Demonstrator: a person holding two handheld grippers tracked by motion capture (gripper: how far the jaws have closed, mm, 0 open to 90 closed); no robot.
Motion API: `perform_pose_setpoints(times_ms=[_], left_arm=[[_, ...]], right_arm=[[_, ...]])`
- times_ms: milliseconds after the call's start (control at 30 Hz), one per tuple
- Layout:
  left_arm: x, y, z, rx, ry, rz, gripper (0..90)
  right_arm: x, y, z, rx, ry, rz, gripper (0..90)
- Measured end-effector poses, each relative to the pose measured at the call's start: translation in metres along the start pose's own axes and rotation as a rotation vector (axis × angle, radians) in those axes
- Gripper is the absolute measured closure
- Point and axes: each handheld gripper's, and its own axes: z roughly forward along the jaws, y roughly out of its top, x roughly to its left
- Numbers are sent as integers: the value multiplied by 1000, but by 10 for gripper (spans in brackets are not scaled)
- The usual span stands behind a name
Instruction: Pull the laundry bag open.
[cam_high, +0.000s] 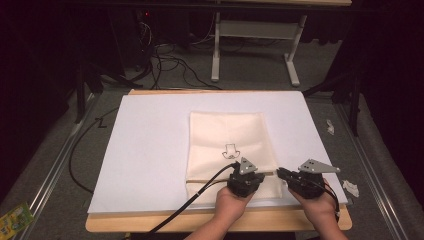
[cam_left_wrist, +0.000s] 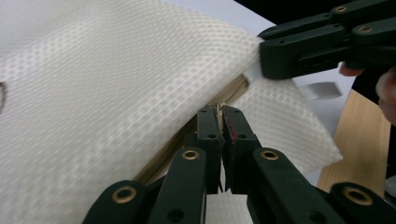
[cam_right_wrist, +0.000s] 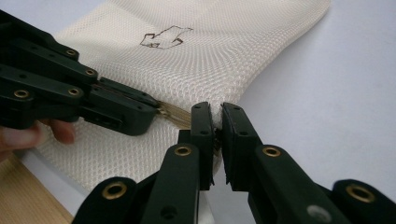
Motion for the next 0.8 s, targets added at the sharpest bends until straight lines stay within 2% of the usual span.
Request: perform_pose_setpoints(times_ms=[200, 267, 300, 333, 433, 633, 667, 700, 767, 800], left_arm=[[9, -7, -11, 7, 12, -6, 873], [12, -9, -17, 12, 17, -7, 872], [15, -10, -21, 12, 6, -11, 872], [15, -10, -25, 14, 6, -8, 873], [16, -11, -33, 14, 8, 6, 874], [23, -13, -39, 27, -2, -24, 875], [25, -14, -40, 25, 19, -29, 875], [28, -14, -42, 24, 26, -49, 876], [36, -15, -48, 17, 27, -90, 876], [38, -15, -50, 14, 31, -86, 875]], right_arm=[[-3, -2, -1, 4, -3, 15, 850], [-2, -2, -1, 3, -5, 12, 850], [-2, -2, -1, 3, -5, 12, 850], [0, -2, 1, 9, 14, -1, 850], [5, 1, 3, 14, 6, -13, 853], [11, 2, 7, 29, 8, -31, 854], [12, 3, 7, 31, 2, -29, 857], [10, 3, 6, 31, -40, -35, 860], [8, 3, 5, 26, -39, -24, 859], [1, 1, 1, 18, -52, -3, 859]])
